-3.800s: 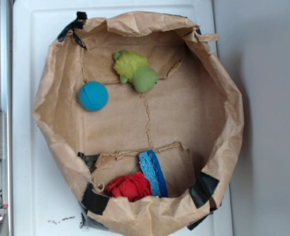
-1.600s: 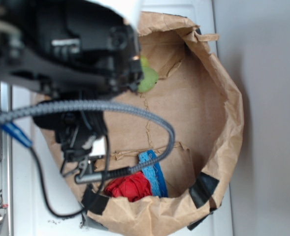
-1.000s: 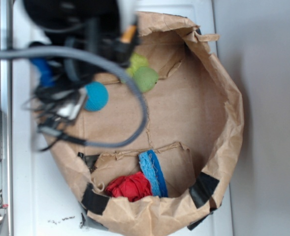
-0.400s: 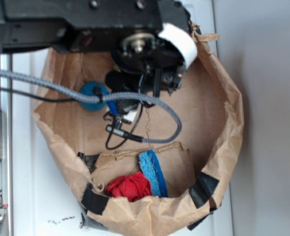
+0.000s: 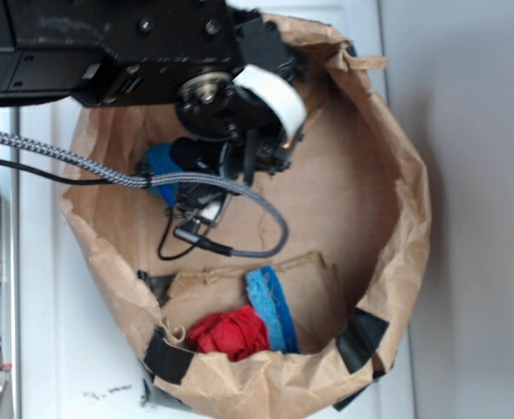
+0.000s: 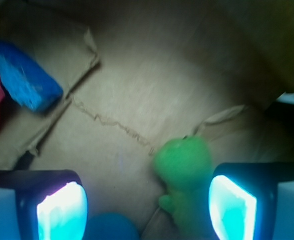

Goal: Grab the green animal.

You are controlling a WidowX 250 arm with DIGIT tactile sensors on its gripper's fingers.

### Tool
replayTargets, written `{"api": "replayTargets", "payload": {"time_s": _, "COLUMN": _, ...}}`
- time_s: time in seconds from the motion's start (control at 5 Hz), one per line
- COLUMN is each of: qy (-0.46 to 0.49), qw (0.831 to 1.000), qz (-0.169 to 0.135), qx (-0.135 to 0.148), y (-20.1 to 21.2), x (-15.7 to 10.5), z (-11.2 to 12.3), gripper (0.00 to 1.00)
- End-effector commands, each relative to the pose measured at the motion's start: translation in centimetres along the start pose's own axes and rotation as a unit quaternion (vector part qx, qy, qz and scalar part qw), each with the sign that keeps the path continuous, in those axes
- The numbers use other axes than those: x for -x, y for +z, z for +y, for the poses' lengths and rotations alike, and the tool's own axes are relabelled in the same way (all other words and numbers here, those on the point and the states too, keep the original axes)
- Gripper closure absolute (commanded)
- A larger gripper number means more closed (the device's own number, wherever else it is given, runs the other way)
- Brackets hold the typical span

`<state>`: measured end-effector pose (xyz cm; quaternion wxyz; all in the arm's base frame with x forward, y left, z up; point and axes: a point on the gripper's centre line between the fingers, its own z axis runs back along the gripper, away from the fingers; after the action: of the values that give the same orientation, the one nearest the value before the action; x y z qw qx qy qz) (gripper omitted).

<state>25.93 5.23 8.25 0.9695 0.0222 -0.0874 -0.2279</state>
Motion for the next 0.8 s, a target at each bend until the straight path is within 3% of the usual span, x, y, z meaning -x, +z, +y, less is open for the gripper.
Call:
{"api": "replayTargets", "payload": {"time_s": 0.0, "qy": -0.004, "qw": 1.000, "qz": -0.001, "qx": -0.015, "y": -0.2, "x": -0.6, "z": 0.9, "gripper": 0.00}}
{"api": "replayTargets", "payload": {"time_s": 0.2, "qy": 0.018, "qw": 1.000, "qz": 0.013, "qx": -0.012, "y": -0.4, "x": -1.2, "z": 2.2, "gripper": 0.00}}
{"api": "replayTargets", "payload": {"time_s": 0.6, "qy": 0.018, "qw": 1.000, "qz": 0.013, "qx": -0.012, "y": -0.4, "x": -1.2, "z": 2.2, "gripper": 0.00}}
